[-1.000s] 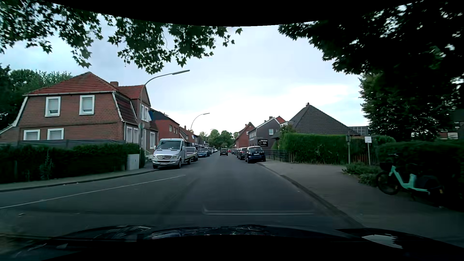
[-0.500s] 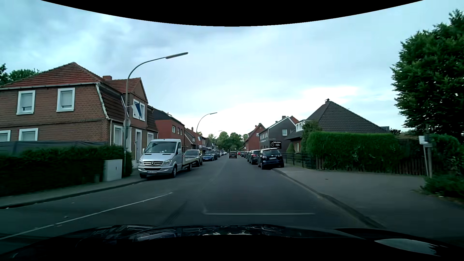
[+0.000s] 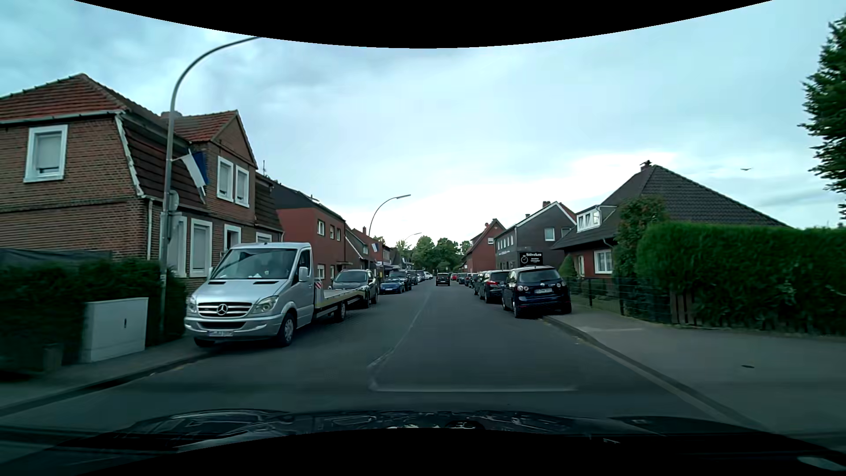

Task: Follow the waypoints while adhering to traffic rules and regulations

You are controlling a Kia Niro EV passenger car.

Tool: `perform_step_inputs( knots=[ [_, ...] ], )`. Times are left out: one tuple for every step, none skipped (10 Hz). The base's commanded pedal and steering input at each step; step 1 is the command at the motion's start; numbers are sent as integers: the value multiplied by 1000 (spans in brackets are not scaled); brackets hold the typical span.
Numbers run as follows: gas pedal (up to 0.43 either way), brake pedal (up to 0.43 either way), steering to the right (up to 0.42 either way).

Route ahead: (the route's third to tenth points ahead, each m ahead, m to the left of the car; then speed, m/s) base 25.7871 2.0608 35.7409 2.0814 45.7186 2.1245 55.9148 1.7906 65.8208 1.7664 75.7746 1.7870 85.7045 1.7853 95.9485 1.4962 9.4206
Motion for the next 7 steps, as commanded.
perform_step_inputs(
  knots=[
    [240,0,-14],
    [228,0,-5],
    [220,0,1],
    [220,0,1],
    [209,0,1],
    [197,0,5],
    [197,0,13]
  ],
)
